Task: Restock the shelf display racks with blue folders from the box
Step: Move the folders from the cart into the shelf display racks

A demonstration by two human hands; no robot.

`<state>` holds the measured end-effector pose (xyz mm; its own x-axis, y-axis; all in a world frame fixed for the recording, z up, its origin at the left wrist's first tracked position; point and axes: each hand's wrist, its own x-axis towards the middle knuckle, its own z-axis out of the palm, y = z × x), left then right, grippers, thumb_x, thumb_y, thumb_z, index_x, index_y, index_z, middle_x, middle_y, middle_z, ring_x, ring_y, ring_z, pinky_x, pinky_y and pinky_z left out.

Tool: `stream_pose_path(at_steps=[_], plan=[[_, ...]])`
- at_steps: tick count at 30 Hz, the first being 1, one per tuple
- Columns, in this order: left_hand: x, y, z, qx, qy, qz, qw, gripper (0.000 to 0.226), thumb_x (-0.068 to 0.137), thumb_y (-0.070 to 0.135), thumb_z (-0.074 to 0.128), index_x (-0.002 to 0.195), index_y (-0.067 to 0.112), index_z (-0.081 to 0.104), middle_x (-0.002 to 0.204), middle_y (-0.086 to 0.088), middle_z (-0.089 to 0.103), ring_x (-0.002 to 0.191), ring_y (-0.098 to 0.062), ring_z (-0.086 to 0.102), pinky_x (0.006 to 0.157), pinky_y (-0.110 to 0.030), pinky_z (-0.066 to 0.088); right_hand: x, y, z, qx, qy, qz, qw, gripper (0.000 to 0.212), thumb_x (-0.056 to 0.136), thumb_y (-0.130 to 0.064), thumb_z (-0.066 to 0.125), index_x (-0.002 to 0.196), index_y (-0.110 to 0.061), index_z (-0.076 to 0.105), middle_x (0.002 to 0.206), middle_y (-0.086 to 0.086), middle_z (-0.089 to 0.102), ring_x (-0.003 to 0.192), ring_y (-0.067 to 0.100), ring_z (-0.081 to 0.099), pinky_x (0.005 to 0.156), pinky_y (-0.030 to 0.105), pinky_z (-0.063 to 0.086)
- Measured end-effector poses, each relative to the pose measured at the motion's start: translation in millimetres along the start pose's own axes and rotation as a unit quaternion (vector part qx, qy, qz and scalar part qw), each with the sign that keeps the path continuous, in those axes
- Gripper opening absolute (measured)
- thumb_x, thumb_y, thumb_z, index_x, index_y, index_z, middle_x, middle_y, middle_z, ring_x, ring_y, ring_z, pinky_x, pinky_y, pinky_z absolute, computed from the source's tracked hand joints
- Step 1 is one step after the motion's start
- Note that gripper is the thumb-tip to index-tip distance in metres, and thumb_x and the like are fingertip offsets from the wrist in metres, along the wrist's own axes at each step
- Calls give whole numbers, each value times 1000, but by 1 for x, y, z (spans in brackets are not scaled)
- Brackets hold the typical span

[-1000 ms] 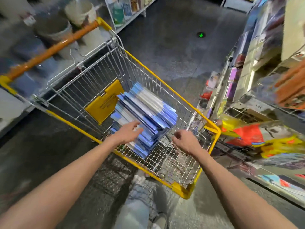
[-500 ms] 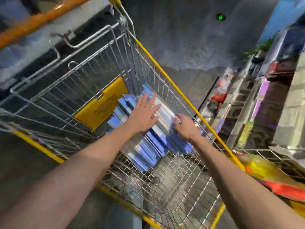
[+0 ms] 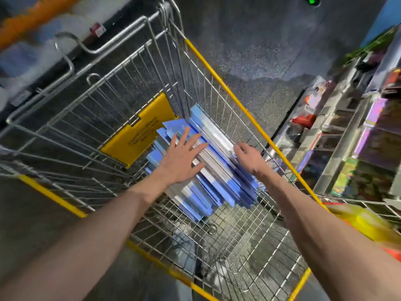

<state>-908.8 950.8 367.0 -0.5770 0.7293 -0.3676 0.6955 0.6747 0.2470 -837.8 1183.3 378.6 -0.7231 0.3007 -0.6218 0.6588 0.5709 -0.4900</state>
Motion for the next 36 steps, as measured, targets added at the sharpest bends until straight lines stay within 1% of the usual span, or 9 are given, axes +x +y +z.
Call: stream_pose_path(at_steps=[6, 10, 15, 17, 21, 24, 28, 33, 36], plan=[[-11, -16, 7, 7, -30, 6, 1000, 79, 101, 62, 35, 156, 40, -18, 164, 4, -30, 149, -32, -29, 122, -62, -2, 11, -4, 14, 49, -21, 4, 999, 53, 99, -56, 47, 128, -13, 60, 127, 8, 63, 112, 25, 58, 98, 36, 44], [-18, -24, 9, -19, -26, 10, 999, 82, 100, 61, 38, 157, 39, -16, 163, 5, -31, 149, -32, -31, 121, -65, 1, 20, -1, 23, 34, -18, -6, 999, 62, 92, -64, 52, 126, -13, 61, 116, 6, 65, 107, 24, 61, 94, 34, 44], [-28, -36, 9, -59, -21, 16, 998, 81, 101, 58, 43, 159, 37, -10, 165, 4, -28, 148, -31, -32, 120, -67, 2, 21, -11, 32, 68, -35, -37, 996, 64, 93, -61, 55, 135, -14, 59, 134, 1, 61, 122, 19, 56, 107, 34, 41], [-31, -41, 10, -84, -17, 18, 996, 81, 101, 56, 45, 159, 37, -8, 165, 5, -28, 148, -30, -33, 119, -68, 2, 22, -14, 35, 62, -38, -50, 996, 61, 94, -58, 55, 135, -14, 58, 130, 2, 62, 115, 17, 57, 98, 29, 41], [-36, -50, 13, -104, -16, 21, 994, 83, 101, 54, 47, 159, 39, -10, 164, 9, -30, 147, -28, -35, 120, -67, 4, 22, -22, 42, -26, -29, -65, 997, 63, 92, -65, 49, 122, -11, 61, 77, -3, 50, 81, 23, 50, 66, 31, 36], [-40, -55, 14, -98, -24, 14, 995, 83, 101, 53, 47, 158, 40, -12, 162, 11, -33, 146, -27, -37, 120, -66, 6, 23, -29, 46, -78, 4, -80, 994, 63, 98, -60, 41, 110, 0, 58, 82, 11, 60, 79, 31, 58, 69, 36, 41], [-42, -57, 12, -95, -36, 4, 995, 83, 102, 51, 46, 158, 40, -13, 161, 10, -35, 145, -26, -38, 122, -64, 8, 23, -32, 54, -159, 28, -112, 981, 47, 103, -54, 33, 102, -9, 48, 79, 9, 61, 69, 29, 56, 66, 37, 41], [-43, -60, 18, -80, -25, -2, 996, 86, 102, 38, 49, 157, 41, -18, 161, 11, -36, 146, -26, -38, 119, -63, 25, 31, -45, 40, -209, -52, -129, 968, 40, 100, -47, 50, 91, -8, 46, 69, 0, 51, 59, 15, 44, 59, 34, 32], [-43, -61, 20, -81, -28, 2, 996, 92, 101, 34, 52, 153, 43, -23, 161, 11, -35, 146, -27, -37, 117, -62, 28, 43, -56, 34, -260, -88, -133, 953, 34, 98, -35, 58, 80, -13, 40, 65, -1, 44, 62, 25, 42, 55, 35, 27]])
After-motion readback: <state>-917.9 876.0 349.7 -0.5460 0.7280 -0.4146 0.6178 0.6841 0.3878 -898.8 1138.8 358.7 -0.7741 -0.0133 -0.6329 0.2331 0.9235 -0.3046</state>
